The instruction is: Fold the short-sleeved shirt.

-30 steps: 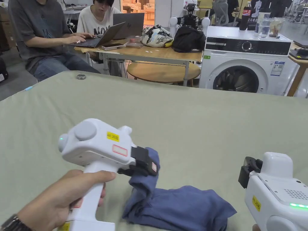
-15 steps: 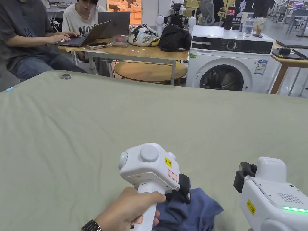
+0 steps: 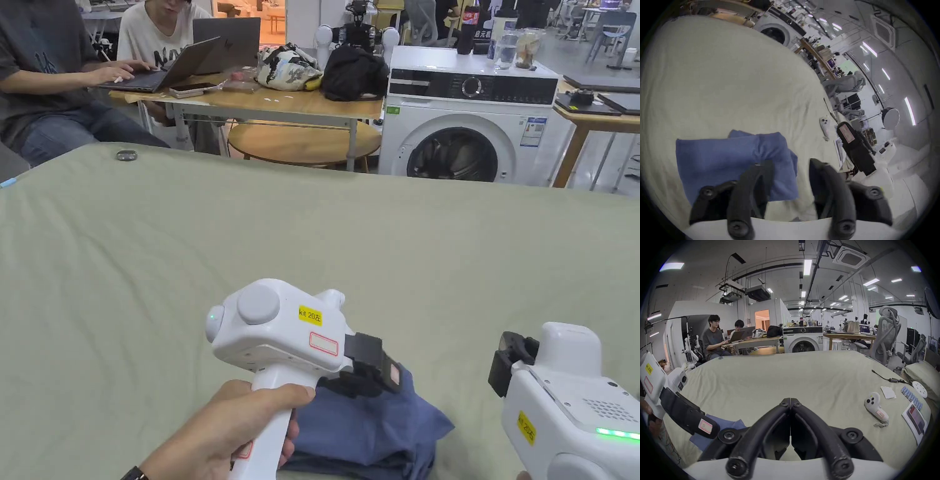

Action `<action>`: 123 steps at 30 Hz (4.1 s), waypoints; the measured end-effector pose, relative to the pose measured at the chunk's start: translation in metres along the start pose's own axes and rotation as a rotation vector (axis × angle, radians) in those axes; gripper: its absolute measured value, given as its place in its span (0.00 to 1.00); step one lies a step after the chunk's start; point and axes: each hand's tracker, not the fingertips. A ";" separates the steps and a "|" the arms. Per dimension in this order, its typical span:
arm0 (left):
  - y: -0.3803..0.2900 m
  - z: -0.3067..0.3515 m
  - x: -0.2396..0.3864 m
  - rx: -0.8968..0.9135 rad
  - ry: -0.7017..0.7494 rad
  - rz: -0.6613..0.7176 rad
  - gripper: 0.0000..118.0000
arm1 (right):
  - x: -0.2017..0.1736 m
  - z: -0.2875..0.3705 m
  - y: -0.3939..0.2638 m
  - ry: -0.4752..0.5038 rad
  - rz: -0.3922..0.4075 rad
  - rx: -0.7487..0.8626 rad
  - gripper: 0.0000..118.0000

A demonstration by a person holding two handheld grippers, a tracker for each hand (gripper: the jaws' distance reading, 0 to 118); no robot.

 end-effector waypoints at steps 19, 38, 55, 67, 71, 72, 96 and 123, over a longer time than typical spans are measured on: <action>-0.021 -0.093 -0.024 -0.110 -0.040 0.079 0.00 | 0.003 -0.001 0.002 -0.009 -0.001 0.005 0.00; -0.065 0.077 -0.014 0.835 0.517 -0.454 0.00 | -0.023 -0.014 0.019 -0.018 0.037 0.147 0.00; -0.086 0.107 -0.035 0.998 0.604 -0.424 0.00 | -0.060 0.009 -0.022 0.144 0.124 -0.065 0.00; -0.099 0.112 -0.075 0.715 0.519 -0.250 0.00 | -0.074 -0.045 -0.077 0.111 0.101 -0.414 0.00; -0.087 0.110 -0.106 0.470 0.309 -0.068 0.10 | -0.074 -0.043 -0.078 0.120 0.132 -0.412 0.00; -0.083 0.109 -0.116 0.417 0.236 -0.024 0.26 | -0.074 -0.043 -0.078 0.122 0.135 -0.412 0.00; -0.049 -0.001 -0.165 0.014 -0.283 0.309 0.25 | -0.065 -0.042 -0.076 0.160 0.095 -0.421 0.00; -0.013 0.065 -0.126 -0.005 -0.100 0.220 0.19 | -0.067 -0.008 -0.020 0.091 0.121 0.050 0.00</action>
